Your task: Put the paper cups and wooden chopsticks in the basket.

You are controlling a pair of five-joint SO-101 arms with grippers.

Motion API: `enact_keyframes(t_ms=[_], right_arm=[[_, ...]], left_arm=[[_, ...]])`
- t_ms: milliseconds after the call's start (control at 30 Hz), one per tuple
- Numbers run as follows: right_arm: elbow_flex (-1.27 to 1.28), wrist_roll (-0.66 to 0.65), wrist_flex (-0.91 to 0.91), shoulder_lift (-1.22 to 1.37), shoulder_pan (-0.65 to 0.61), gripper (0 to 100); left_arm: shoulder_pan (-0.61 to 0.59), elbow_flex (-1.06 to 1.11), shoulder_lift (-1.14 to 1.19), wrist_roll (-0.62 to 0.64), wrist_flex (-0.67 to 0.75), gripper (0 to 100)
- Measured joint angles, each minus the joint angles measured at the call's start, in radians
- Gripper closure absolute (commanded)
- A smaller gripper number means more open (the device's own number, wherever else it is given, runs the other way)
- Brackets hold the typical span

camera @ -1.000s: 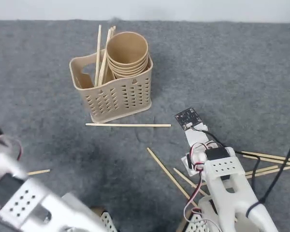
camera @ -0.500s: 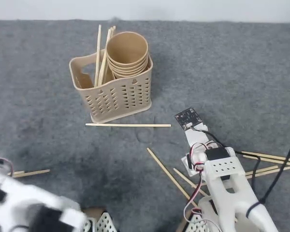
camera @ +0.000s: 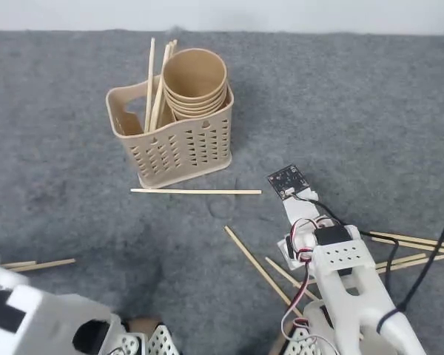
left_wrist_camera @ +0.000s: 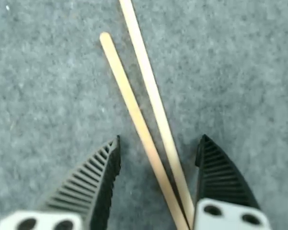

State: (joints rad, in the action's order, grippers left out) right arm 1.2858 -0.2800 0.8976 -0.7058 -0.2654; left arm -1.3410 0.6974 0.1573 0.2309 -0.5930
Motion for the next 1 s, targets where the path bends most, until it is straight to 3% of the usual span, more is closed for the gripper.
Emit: enact_keyframes(t_ms=[233, 400, 533, 1000], right_arm=[[0.000, 0.000, 0.000, 0.000, 0.000, 84.4], [0.000, 0.000, 0.000, 0.000, 0.000, 84.4], [0.000, 0.000, 0.000, 0.000, 0.000, 84.4], [0.000, 0.000, 0.000, 0.000, 0.000, 84.4]], left_arm=[[0.000, -0.074, 0.032, 0.005, -0.069, 78], [0.000, -0.121, 0.006, 0.005, -0.209, 100], [0.005, -0.117, -0.068, -0.046, -0.278, 99], [0.084, 0.092, -0.417, -0.068, -0.288, 99]])
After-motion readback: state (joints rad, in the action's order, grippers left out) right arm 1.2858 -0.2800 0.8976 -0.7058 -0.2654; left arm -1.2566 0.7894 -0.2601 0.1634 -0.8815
